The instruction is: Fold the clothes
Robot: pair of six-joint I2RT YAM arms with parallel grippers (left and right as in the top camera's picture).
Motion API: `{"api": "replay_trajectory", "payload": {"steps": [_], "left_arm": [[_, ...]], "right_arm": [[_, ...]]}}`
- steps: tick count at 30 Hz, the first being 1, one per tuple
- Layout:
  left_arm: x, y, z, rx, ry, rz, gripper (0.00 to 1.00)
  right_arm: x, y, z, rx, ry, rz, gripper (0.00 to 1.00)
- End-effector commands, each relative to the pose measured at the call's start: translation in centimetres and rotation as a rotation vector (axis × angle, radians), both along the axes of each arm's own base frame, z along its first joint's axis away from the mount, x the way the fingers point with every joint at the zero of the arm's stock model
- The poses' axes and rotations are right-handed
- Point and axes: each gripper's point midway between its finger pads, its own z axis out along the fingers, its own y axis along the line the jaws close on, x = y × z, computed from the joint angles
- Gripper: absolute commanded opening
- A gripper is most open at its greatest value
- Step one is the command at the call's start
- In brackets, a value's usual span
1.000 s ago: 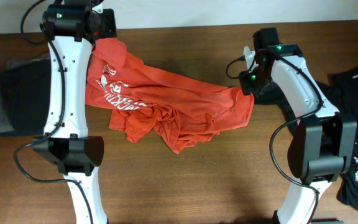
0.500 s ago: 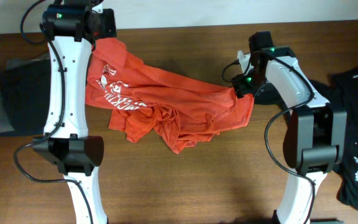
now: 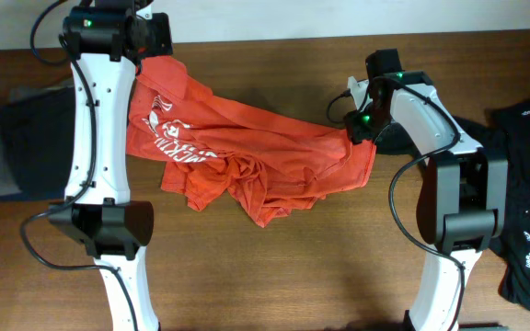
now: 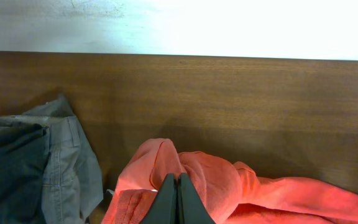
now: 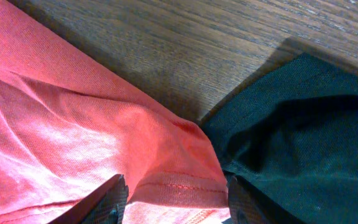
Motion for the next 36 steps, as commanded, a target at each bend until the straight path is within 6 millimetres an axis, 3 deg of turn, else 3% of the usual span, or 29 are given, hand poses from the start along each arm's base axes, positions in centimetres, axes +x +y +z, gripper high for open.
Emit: {"api": "replay_trajectory", "payload": {"steps": [1, 5, 7, 10, 12, 14, 16, 17, 19, 20, 21, 23, 26, 28, 32, 36], "left_arm": [[-0.3, 0.1, 1.1, -0.013, -0.021, 0.005, 0.0], [-0.3, 0.1, 1.1, -0.013, -0.021, 0.005, 0.0], [-0.3, 0.1, 1.1, -0.013, -0.022, 0.005, 0.0], [-0.3, 0.1, 1.1, -0.013, -0.022, 0.005, 0.0], [-0.3, 0.1, 1.1, -0.012, -0.022, 0.007, 0.0], [-0.4, 0.4, 1.4, -0.007, -0.028, 0.013, 0.0], [-0.9, 1.1, 2.9, 0.002, -0.058, 0.015, 0.0], [-1.6, 1.9, 4.5, 0.002, -0.086, 0.031, 0.0], [-2.9, 3.1, 6.8, -0.001, -0.122, 0.052, 0.0], [-3.9, 3.9, 8.2, -0.004, -0.145, 0.066, 0.0], [-4.9, 4.8, 9.8, -0.009, -0.174, 0.081, 0.0], [-7.2, 6.6, 13.0, -0.026, -0.239, 0.109, 0.0], [-10.7, 9.8, 16.8, -0.042, -0.321, 0.169, 0.01], [-13.4, 12.1, 18.8, -0.071, -0.368, 0.226, 0.0], [-17.7, 14.5, 21.7, -0.206, -0.453, 0.245, 0.0], [-20.8, 14.6, 23.6, -0.36, -0.508, 0.177, 0.0]], "right_arm": [[-0.2, 0.3, -0.8, 0.002, 0.016, 0.013, 0.57], [-0.4, 0.3, -1.8, 0.002, 0.039, 0.012, 0.54], [-0.6, 0.3, -2.4, 0.0, 0.055, 0.012, 0.39], [-0.4, 0.2, -2.3, 0.0, 0.048, 0.007, 0.04], [-0.4, -0.1, -1.8, -0.011, 0.042, -0.022, 0.04], [-0.1, -1.0, -0.2, -0.043, 0.02, -0.082, 0.04], [0.4, -1.9, 3.9, -0.052, -0.039, -0.12, 0.04], [0.7, -2.6, 7.6, -0.05, -0.101, -0.15, 0.04], [0.7, -3.3, 12.8, -0.035, -0.193, -0.184, 0.04], [0.2, -3.8, 16.3, -0.027, -0.253, -0.201, 0.04], [-0.3, -4.0, 18.6, -0.024, -0.291, -0.206, 0.04], [-2.6, -4.2, 24.9, -0.011, -0.404, -0.211, 0.04], [-6.6, -4.2, 32.2, 0.006, -0.555, -0.212, 0.04], [-9.3, -4.4, 36.2, 0.008, -0.658, -0.219, 0.04], [-15.1, -5.3, 42.5, -0.006, -0.855, -0.248, 0.04], [-19.8, -5.3, 45.8, 0.011, -0.979, -0.25, 0.04]]}}
